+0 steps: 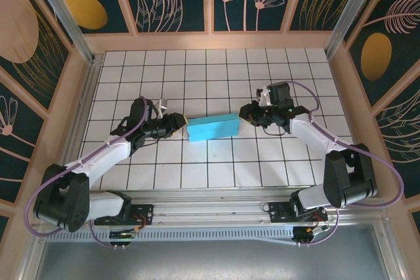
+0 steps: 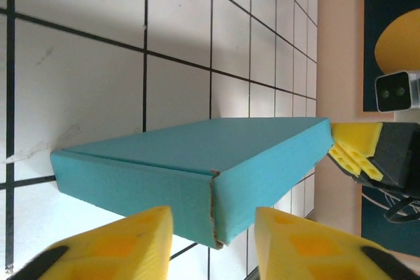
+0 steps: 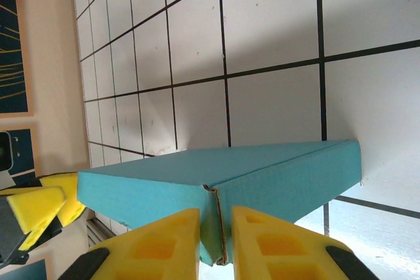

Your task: Fold the paper box

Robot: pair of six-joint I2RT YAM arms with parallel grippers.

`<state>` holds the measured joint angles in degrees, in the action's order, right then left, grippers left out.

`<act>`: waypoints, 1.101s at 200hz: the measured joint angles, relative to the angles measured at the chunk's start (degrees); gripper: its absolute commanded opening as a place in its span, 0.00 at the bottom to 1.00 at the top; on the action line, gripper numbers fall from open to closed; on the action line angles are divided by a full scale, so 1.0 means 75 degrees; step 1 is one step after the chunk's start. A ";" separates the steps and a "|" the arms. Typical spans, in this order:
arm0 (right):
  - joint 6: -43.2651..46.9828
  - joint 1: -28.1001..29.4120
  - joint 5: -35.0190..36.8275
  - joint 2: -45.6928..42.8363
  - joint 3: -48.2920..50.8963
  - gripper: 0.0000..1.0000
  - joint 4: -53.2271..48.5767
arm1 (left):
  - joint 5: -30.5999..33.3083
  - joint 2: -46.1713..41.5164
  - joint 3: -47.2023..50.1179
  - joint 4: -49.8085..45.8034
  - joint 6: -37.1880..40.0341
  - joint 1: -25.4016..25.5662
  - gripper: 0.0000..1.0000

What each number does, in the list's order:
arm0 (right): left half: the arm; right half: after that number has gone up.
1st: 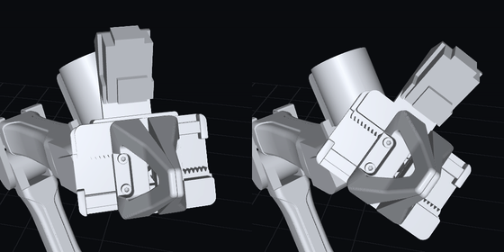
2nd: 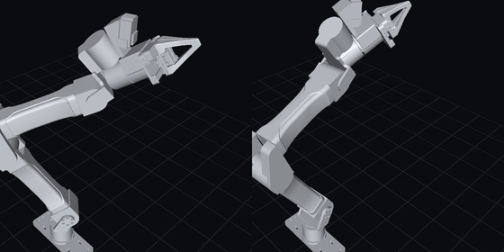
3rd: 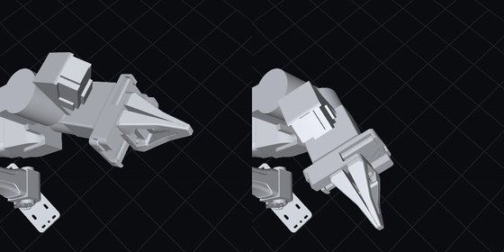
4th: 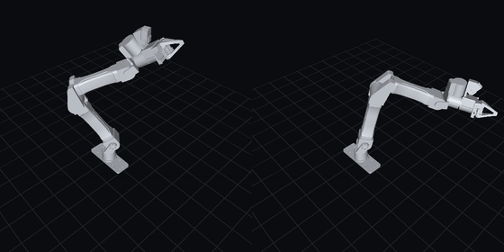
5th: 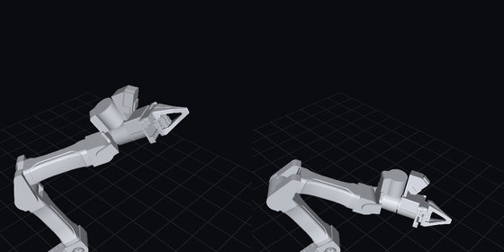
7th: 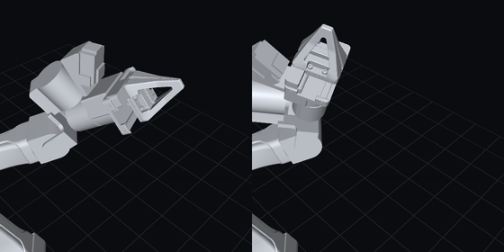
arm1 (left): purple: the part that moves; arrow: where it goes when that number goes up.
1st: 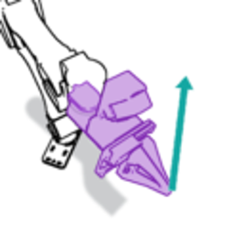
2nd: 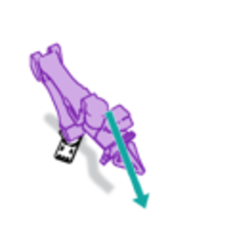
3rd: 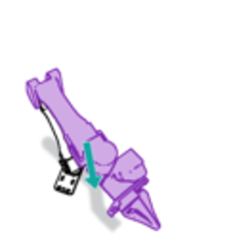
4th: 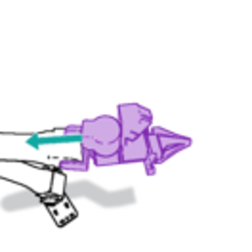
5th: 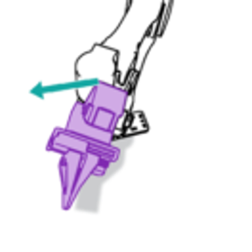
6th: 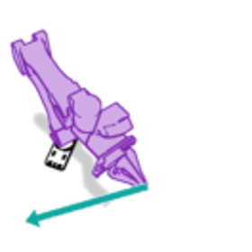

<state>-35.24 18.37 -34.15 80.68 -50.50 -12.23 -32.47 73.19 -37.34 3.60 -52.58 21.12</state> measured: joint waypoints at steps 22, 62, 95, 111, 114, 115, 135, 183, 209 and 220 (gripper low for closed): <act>0.0006 0.0000 -0.0015 0.0000 0.0055 0.16 0.0067 | -0.0032 0.0140 0.0009 0.0096 -0.0035 0.0000 0.18; 0.0055 0.0000 0.0006 -0.0035 0.0157 0.14 0.0245 | -0.0096 0.0131 0.0117 0.0402 -0.0032 0.0000 0.11; 0.0055 0.0023 0.0035 -0.0338 0.0364 0.17 0.0178 | -0.0239 -0.0038 0.0271 0.0458 -0.0029 0.0000 0.16; 0.0047 0.0061 0.0064 -0.0664 0.0621 0.21 0.0105 | -0.0274 -0.0259 0.0428 0.0402 -0.0090 0.0032 0.21; 0.0044 0.0070 0.0067 -0.0755 0.0691 0.22 0.0076 | -0.0271 -0.0323 0.0484 0.0391 -0.0128 0.0038 0.22; 0.0032 0.0070 0.0067 -0.0781 0.0708 0.23 0.0064 | -0.0274 -0.0347 0.0501 0.0382 -0.0128 0.0038 0.22; 0.0026 0.0102 0.0166 -0.1434 0.1125 0.26 -0.0329 | -0.0289 -0.0962 0.0976 0.0207 -0.0338 0.0073 0.27; -0.0012 0.0099 0.0423 -0.2675 0.1478 0.35 -0.1215 | -0.0227 -0.2110 0.1288 -0.0184 -0.0460 0.0102 0.38; -0.0152 0.0102 0.0428 -0.2600 0.1760 0.46 -0.1067 | -0.0166 -0.1775 0.1346 -0.0111 -0.0437 0.0102 0.48; -0.0149 0.0105 0.0405 -0.2384 0.1935 0.51 -0.0933 | -0.0114 -0.1515 0.1399 -0.0111 -0.0431 0.0108 0.53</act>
<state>-36.36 19.16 -31.11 62.81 -35.99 -19.22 -33.32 61.82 -26.85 2.76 -55.81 21.93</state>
